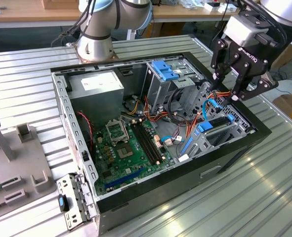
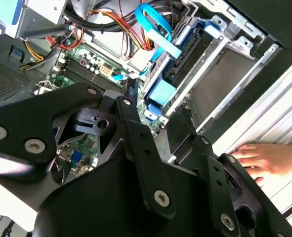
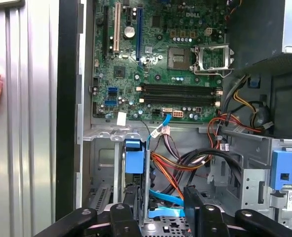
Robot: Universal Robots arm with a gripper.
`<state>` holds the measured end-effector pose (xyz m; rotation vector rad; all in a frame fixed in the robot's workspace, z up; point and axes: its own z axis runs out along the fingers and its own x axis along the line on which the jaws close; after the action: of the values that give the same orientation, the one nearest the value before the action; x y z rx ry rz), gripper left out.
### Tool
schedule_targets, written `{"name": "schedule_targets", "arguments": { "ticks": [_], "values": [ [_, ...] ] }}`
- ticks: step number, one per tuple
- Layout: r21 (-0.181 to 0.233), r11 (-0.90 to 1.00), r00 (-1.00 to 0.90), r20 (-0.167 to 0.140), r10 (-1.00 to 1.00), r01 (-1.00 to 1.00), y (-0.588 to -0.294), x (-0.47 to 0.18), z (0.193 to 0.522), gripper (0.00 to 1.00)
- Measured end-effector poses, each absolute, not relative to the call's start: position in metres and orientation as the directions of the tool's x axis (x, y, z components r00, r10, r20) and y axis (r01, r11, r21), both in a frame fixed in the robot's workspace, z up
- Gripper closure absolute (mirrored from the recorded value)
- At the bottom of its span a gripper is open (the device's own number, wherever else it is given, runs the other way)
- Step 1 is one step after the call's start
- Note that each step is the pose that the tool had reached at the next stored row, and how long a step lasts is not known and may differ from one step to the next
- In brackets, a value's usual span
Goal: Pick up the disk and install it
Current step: 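Insert the disk into the insertion slot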
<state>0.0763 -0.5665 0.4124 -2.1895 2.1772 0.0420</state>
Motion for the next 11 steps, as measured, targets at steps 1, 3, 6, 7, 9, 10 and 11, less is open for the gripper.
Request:
{"name": "schedule_targets", "arguments": {
  "ticks": [1,3,6,7,9,10,11],
  "values": [
    [-0.019,-0.005,0.006,-0.057,-0.998,-1.000,-0.5668,0.0768,0.4124,0.49],
    [-0.019,-0.005,0.006,-0.057,-0.998,-1.000,-0.5667,0.0767,0.4124,0.49],
    [-0.019,-0.005,0.006,-0.057,-0.998,-1.000,-0.5668,0.0768,0.4124,0.49],
    [-0.019,-0.005,0.006,-0.057,-0.998,-1.000,-0.5668,0.0768,0.4124,0.49],
    [-0.019,-0.005,0.006,-0.057,-0.998,-1.000,-0.5668,0.0769,0.4124,0.49],
    [-0.019,-0.005,0.006,-0.057,-0.998,-1.000,-0.5667,0.0775,0.4123,0.49],
    [-0.019,-0.005,0.006,-0.057,-0.998,-1.000,-0.5667,0.0779,0.4123,0.49]
  ]
}}
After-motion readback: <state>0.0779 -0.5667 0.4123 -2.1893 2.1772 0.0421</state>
